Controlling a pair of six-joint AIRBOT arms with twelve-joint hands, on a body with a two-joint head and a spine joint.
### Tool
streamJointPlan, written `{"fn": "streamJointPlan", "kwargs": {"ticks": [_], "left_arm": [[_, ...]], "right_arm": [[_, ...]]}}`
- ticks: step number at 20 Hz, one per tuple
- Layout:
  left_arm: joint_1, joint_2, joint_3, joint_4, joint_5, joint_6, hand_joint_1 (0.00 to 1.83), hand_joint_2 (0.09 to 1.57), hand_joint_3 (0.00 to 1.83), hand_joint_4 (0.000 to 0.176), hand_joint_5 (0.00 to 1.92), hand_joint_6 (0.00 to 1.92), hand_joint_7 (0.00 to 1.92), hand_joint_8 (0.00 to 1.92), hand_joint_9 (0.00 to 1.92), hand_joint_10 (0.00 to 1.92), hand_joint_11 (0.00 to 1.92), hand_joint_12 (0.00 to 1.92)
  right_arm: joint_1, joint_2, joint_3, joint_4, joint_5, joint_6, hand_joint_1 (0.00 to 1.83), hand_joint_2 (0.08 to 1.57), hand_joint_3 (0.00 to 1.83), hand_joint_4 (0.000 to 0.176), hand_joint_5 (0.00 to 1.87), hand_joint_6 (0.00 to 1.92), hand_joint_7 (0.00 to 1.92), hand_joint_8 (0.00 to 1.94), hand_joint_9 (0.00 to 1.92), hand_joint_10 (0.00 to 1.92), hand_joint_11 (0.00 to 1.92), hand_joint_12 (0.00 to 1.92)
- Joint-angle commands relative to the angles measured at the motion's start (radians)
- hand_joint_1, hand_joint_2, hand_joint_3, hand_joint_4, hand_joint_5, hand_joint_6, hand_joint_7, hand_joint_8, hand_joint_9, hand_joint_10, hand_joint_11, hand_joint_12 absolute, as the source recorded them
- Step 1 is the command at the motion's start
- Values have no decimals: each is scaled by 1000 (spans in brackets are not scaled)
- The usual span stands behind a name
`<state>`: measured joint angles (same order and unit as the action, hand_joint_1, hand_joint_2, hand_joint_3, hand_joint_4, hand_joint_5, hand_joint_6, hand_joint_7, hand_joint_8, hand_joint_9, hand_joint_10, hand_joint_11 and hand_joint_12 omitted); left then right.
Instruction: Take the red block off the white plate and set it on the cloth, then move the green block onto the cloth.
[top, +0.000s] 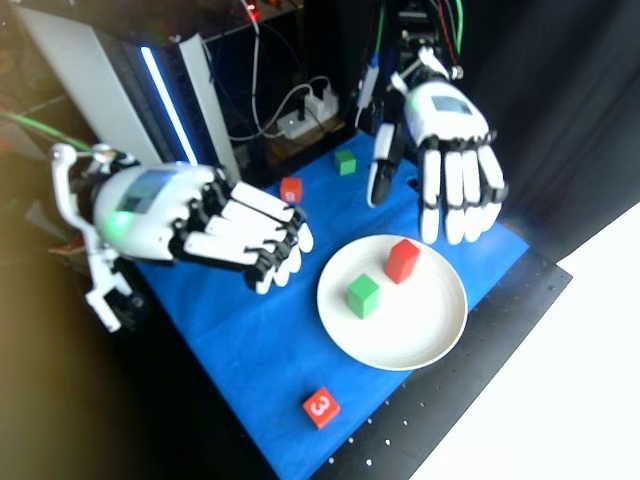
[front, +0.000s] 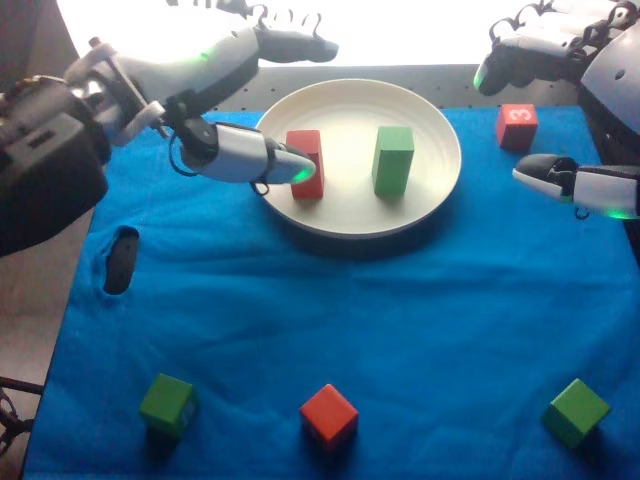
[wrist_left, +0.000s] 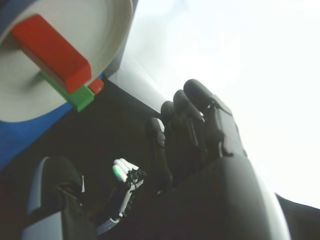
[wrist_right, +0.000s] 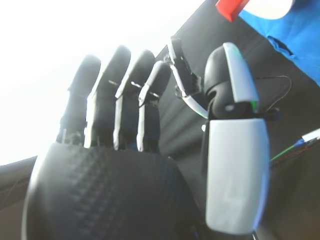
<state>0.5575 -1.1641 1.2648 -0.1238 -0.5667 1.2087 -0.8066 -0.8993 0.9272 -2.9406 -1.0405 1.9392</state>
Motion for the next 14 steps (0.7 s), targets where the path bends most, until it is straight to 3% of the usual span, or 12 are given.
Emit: {"fn": "streamJointPlan", "kwargs": {"ticks": [1,2,3,4,5,6,7,9,10,12,14], "left_arm": [[-18,-7,12,2,-102,-19,812,964,3,86,474,9,521,16,439,314,0,1509],[-18,-23,34,6,-92,-56,835,979,0,91,482,5,533,11,379,527,0,1596],[-18,-31,47,6,-85,-73,862,991,2,85,470,3,521,4,371,582,97,1552],[-18,-42,60,6,-77,-83,886,999,3,67,460,2,531,6,394,582,183,1494],[-17,-51,69,6,-66,-84,888,989,0,35,499,18,543,10,430,602,289,1520],[-17,-59,75,6,-55,-84,913,975,0,17,527,25,569,16,437,638,359,1518],[-17,-66,81,7,-45,-84,889,973,0,0,525,20,566,12,409,664,327,1538],[-16,-80,93,7,-25,-84,896,973,0,0,537,19,588,18,425,977,454,1606],[-13,-87,99,7,-14,-83,893,975,1,0,535,16,571,11,313,979,282,1634],[-7,-100,109,7,5,-83,918,966,0,0,550,22,582,16,270,935,147,1577],[-2,-112,122,7,24,-83,971,979,1,0,565,19,616,25,385,785,223,1491]], "right_arm": [[18,1,6,-25,-120,0,1248,924,100,0,491,969,521,1091,406,1342,154,1849],[18,0,7,-25,-120,0,1235,929,94,0,505,953,548,1062,429,1315,176,1831],[18,0,7,-25,-120,0,1228,938,88,0,495,946,559,1015,439,1286,196,1833],[18,0,7,-25,-120,0,1190,952,80,0,489,906,553,979,415,1285,124,1900],[18,0,7,-25,-120,0,1188,959,68,0,548,800,595,895,437,1206,158,1833],[18,0,7,-25,-120,0,1210,957,54,0,590,721,627,862,456,1179,160,1822],[18,0,7,-25,-120,0,1218,957,41,0,628,658,664,818,484,1156,193,1810],[20,0,7,-25,-120,0,1208,958,21,0,674,580,670,780,495,1143,215,1785],[21,0,7,-25,-120,0,1244,945,13,0,685,585,675,789,505,1154,234,1775],[21,0,7,-25,-120,0,1246,935,7,0,695,598,699,811,518,1172,223,1798],[22,0,7,-25,-120,0,1217,952,13,0,670,657,661,918,480,1269,176,1881]]}}
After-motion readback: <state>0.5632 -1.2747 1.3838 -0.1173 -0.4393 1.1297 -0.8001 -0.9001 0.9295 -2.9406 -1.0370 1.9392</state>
